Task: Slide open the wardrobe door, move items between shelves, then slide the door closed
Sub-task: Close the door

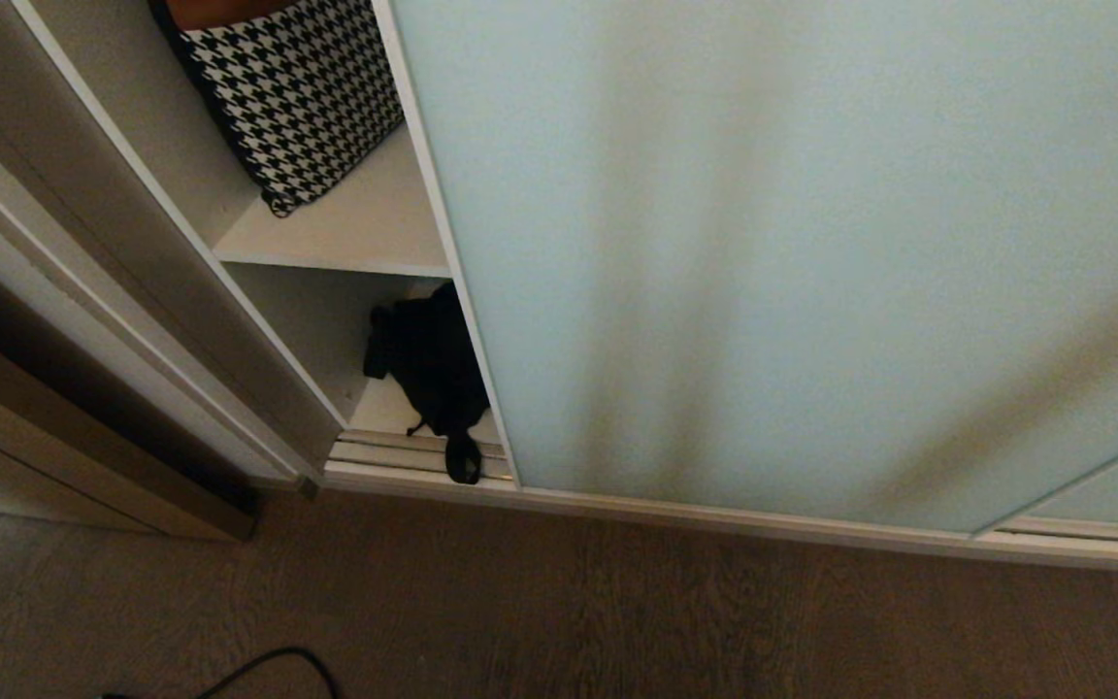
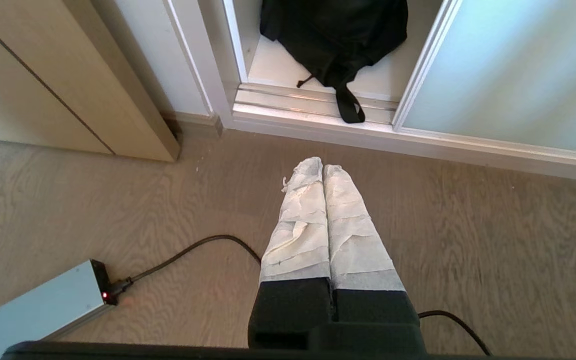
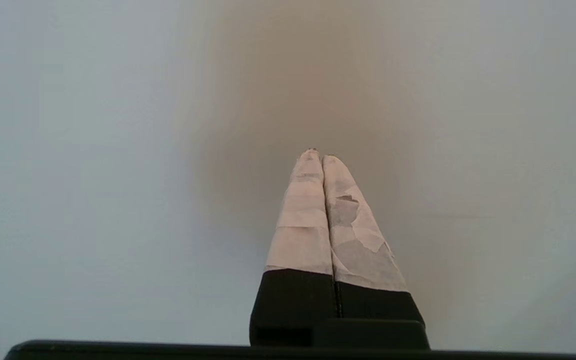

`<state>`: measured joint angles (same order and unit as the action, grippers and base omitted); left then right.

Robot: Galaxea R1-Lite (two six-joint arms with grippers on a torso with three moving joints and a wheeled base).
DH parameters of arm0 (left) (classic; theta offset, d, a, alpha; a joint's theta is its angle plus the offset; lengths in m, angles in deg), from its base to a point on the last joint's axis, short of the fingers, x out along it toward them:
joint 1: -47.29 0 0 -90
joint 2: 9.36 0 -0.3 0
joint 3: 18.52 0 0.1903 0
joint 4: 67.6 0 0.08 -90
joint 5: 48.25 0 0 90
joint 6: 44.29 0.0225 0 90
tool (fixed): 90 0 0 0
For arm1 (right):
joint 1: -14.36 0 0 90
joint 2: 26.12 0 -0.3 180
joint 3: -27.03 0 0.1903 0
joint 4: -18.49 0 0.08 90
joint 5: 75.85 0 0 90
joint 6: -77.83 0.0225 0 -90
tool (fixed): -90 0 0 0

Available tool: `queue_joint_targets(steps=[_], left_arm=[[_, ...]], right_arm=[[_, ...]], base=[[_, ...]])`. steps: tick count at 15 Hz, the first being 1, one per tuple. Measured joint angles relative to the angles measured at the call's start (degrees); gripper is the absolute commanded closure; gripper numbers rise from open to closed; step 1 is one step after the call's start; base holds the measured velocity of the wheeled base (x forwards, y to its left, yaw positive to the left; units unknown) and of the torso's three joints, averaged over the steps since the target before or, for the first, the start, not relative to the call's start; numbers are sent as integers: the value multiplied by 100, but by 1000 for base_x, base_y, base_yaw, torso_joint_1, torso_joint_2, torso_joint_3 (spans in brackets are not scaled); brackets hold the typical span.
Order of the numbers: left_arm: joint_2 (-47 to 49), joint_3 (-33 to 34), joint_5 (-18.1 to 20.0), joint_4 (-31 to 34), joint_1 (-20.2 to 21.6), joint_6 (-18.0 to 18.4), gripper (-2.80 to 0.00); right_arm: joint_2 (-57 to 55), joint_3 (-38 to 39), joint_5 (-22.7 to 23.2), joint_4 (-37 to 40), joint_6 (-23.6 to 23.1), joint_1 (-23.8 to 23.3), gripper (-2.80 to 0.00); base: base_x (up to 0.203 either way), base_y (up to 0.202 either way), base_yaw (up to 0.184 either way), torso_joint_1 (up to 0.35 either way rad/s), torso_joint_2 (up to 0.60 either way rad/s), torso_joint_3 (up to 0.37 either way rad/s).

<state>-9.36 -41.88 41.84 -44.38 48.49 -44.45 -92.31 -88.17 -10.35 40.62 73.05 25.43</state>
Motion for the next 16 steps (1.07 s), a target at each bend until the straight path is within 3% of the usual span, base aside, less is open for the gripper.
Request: queue_joint_targets(steps=[2,6,9,12,16], left_arm=[[0,0,0,1,0,-2,0],[0,0,0,-1,0,2,0],[0,0,0,-1,0,0,0],[0,0,0,1,0,1,0],[0,0,0,-1,0,2,0]], right_arm=[[277,115,244,29,271,-1508,0],[373,285,176,5,923,-4516,0],[6,352,152,-232,1335,-6369,0],[-679,339,428,-530,1546,-7266,0],[-1588,-100,1796,-225,2211,-7738,0]], base=[[0,0,0,0,0,0],[0,0,0,0,0,0],[0,0,0,0,0,0],[0,0,0,0,0,0],[0,0,0,0,0,0]])
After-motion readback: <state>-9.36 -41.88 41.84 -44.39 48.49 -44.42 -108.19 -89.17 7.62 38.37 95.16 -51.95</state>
